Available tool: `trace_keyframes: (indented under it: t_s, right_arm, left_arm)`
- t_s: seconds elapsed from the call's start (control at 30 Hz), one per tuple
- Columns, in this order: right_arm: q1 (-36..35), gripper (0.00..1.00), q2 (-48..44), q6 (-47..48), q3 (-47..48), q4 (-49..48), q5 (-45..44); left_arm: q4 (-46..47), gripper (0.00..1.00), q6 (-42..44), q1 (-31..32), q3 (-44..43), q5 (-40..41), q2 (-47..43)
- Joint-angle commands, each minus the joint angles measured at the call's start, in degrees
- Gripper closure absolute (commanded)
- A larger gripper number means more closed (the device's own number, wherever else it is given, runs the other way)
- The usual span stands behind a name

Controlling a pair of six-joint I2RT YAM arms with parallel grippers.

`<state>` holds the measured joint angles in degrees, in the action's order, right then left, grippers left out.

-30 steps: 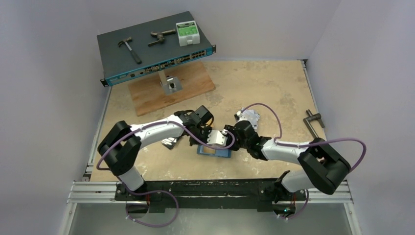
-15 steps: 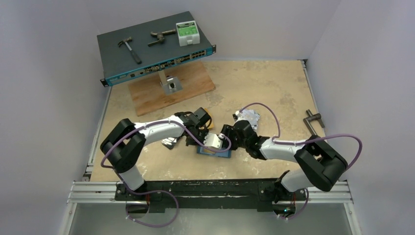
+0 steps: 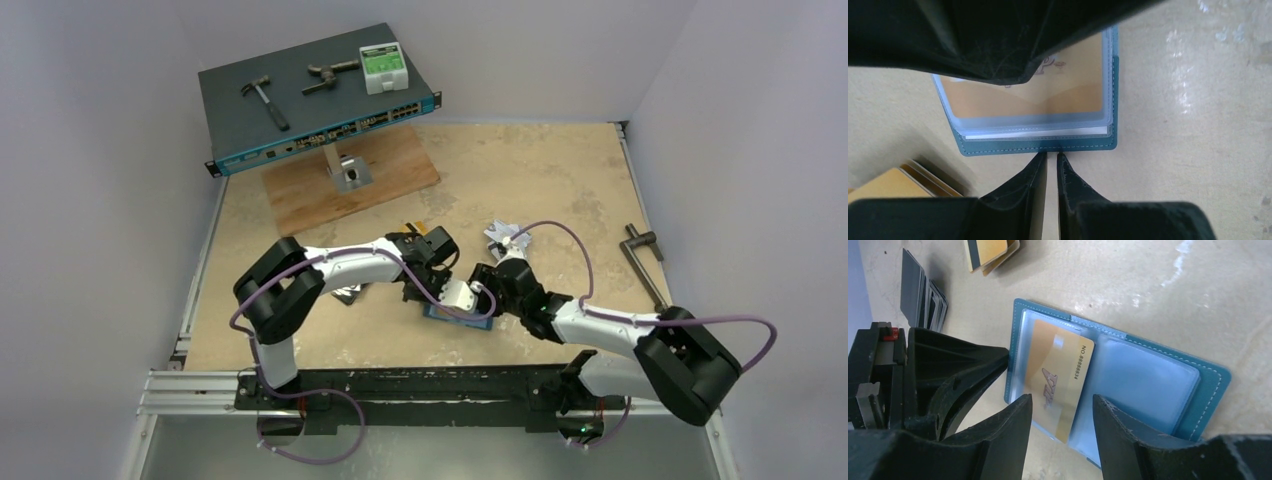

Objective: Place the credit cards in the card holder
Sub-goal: Move the card holder to the center of the board.

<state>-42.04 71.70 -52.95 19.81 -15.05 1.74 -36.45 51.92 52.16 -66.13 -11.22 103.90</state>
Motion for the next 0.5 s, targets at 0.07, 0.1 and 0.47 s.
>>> trace_keyframes:
  t_s: [0.07,0.1,0.47]
  right_arm:
    - [0.03,0.51,-9.43,0.59,-1.89,9.15,-4.6]
    - [-0.01,0.51,-10.46,1.03,-1.39,10.39,-4.91]
    - [-0.06,0.51,-4.68,1.66,0.55,8.84,-3.43]
  left_arm:
    - [2.86,0.88,-4.65,3.27,-2.5,-2.71,1.54]
    - [3.08,0.88,-5.28,3.36,-2.56,-2.89,1.8]
    - [10.46,0.88,-9.79,3.3,1.94,-3.02,-0.11]
